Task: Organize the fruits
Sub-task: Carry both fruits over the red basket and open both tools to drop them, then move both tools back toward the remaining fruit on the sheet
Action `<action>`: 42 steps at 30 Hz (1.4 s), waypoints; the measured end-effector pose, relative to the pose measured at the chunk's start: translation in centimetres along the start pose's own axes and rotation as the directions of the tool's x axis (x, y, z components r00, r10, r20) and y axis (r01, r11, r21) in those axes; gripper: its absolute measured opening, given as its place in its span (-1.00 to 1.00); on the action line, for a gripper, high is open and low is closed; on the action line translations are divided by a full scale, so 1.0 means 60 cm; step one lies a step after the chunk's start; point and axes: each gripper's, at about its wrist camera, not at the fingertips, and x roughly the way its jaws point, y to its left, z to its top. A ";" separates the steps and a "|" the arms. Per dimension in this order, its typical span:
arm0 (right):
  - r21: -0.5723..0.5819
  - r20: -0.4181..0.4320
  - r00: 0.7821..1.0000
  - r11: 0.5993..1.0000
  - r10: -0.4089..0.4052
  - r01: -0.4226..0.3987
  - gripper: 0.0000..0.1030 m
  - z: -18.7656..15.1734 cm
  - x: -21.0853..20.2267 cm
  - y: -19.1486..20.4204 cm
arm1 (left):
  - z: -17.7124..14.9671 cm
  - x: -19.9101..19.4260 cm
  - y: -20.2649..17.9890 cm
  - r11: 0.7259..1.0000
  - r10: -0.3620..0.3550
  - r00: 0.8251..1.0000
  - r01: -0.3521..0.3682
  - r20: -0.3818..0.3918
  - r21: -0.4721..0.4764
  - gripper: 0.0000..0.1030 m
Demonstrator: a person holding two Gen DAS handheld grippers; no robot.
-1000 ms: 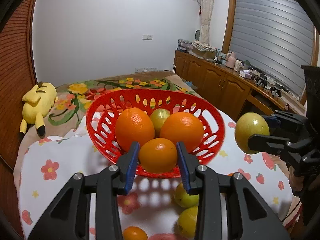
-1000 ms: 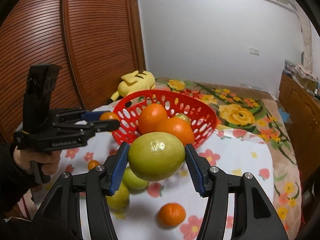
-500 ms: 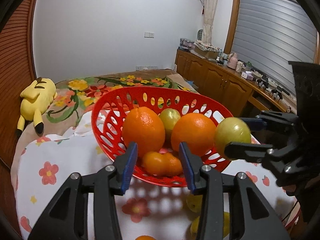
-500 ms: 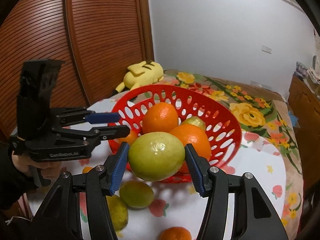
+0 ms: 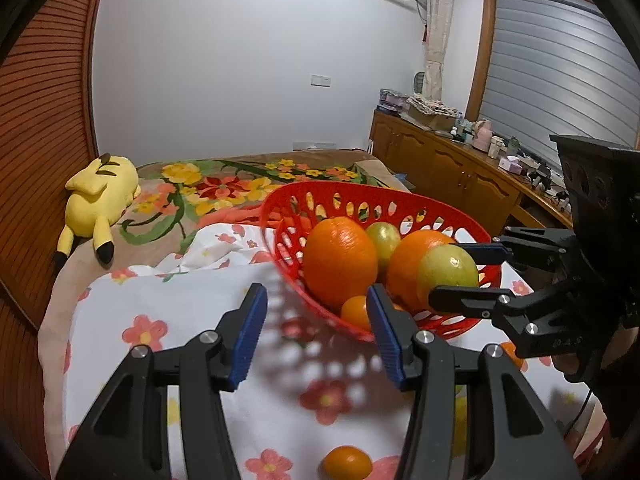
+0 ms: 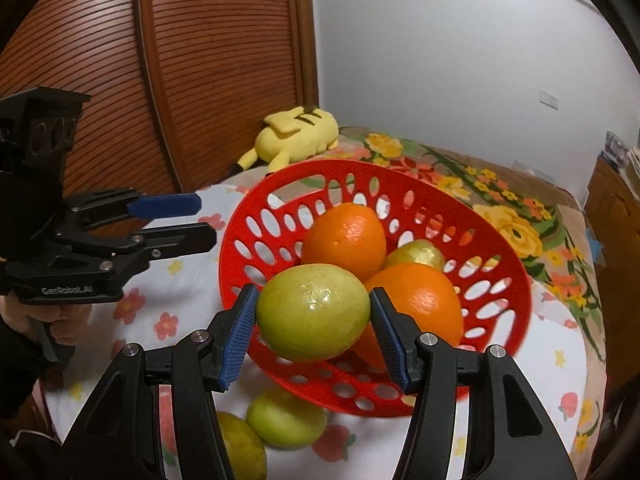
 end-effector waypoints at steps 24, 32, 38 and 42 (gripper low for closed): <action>-0.012 -0.040 0.999 1.000 -0.023 0.022 0.12 0.006 0.040 0.013 | -0.039 0.004 0.014 1.000 -0.004 1.000 0.004 -0.030 -0.011 0.02; -0.009 -0.032 0.999 0.999 -0.036 0.035 0.19 0.006 0.041 0.015 | -0.056 0.004 0.014 1.000 -0.004 0.999 0.003 -0.048 -0.018 0.03; 0.005 -0.003 0.999 0.999 -0.050 0.050 0.23 0.007 0.009 0.018 | -0.074 -0.002 0.009 1.000 -0.013 0.998 0.012 -0.060 -0.020 0.04; 0.028 0.019 0.998 0.998 -0.058 0.058 0.27 -0.004 -0.024 0.026 | -0.087 -0.007 0.003 1.000 -0.021 0.997 0.019 -0.072 -0.020 0.04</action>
